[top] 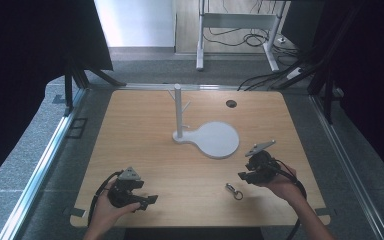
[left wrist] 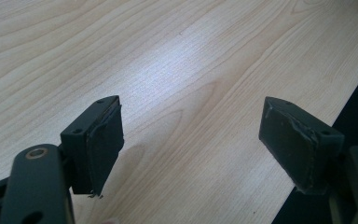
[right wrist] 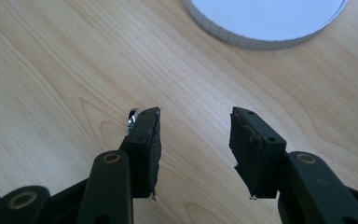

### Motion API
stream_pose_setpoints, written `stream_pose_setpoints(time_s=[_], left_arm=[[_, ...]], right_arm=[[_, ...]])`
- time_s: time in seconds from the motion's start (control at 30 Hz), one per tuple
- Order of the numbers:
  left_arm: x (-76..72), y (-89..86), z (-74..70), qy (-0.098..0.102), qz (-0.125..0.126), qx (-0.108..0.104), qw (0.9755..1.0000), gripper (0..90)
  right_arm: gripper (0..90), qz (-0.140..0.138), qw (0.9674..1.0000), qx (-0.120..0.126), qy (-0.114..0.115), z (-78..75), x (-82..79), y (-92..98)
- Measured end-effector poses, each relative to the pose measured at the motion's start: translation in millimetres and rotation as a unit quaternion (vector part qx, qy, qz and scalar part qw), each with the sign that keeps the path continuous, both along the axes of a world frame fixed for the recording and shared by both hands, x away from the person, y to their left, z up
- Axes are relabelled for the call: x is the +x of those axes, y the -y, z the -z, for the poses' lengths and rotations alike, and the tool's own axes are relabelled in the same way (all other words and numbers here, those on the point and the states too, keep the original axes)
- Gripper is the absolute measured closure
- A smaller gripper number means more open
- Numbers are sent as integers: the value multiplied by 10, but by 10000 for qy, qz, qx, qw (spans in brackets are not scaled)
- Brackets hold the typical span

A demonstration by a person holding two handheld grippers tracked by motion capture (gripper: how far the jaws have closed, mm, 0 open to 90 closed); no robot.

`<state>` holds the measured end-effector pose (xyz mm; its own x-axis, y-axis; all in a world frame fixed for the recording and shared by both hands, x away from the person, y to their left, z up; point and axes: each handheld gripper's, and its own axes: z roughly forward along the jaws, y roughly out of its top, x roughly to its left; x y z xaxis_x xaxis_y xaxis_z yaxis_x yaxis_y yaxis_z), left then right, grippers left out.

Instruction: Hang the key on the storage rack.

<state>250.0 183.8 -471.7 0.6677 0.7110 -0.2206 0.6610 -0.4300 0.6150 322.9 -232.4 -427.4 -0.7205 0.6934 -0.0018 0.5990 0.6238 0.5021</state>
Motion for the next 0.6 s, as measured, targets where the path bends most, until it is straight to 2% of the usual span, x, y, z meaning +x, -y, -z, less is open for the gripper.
stream_pose_setpoints(time_s=[0.17, 0.3, 0.47, 0.6], left_arm=[[-12, 20, -16, 9, 70, -20, 10000, 222], [-10, 19, -6, -15, 96, -2, 10000, 222], [-12, 1, -19, 3, 74, -33, 10000, 222], [-11, 4, -14, 5, 65, -23, 10000, 222]], right_arm=[[555, -41, 9999, -126, 8, -7, -16, -65], [568, -111, 9998, -164, -74, 7, -23, -118], [588, -116, 9991, -244, -339, 120, 1, -186], [615, -270, 9980, -290, -484, 197, -4, -250]])
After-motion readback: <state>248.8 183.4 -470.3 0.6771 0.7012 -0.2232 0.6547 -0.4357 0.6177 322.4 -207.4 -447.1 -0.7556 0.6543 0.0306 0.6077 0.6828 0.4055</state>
